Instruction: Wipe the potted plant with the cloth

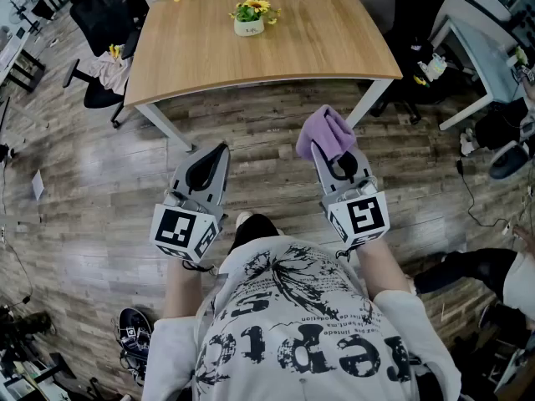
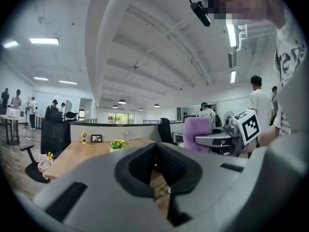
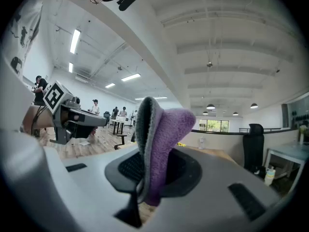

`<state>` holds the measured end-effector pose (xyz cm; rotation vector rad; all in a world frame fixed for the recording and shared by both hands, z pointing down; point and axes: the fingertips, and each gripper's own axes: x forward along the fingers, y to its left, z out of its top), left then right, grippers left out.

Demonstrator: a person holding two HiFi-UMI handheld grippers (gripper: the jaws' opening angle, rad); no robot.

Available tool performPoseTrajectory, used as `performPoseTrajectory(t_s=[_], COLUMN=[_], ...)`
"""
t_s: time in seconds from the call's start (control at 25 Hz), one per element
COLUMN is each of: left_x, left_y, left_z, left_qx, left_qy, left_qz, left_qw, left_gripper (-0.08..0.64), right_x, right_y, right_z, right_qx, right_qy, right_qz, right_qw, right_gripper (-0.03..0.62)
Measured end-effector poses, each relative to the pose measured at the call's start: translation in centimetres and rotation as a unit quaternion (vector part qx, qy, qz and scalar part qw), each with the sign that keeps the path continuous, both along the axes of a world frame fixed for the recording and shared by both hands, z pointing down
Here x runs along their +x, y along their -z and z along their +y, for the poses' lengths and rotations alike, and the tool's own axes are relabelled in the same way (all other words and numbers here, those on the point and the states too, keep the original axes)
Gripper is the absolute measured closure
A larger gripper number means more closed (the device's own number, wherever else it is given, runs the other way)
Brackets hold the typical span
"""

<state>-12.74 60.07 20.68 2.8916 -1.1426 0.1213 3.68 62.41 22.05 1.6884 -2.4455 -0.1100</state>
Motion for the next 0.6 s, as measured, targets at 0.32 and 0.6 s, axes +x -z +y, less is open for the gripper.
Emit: performPoseTrajectory(t_s=[0.32,0.6], left_x=[0.6,1.5], left_y=[-0.5,-1.5], left_z=[-1.2,-3.0], left_qx=[-0.008,-0.022], left_qy=[0.000,0.002], left_qz=[-0.002,-0.005], left_qw=[1.0000,0.9997], left_gripper=[0.557,0.557], right_x=[0.6,2.0], right_y=[-0.5,-1.6], right_z=[-1.4,-2.9], right_qx=[-0.006,-0.023], right_qy=[0.002,-0.014], right_qz=[-0.009,-0.016], right_qw=[1.000,1.000], right_gripper=[0.529,0.528])
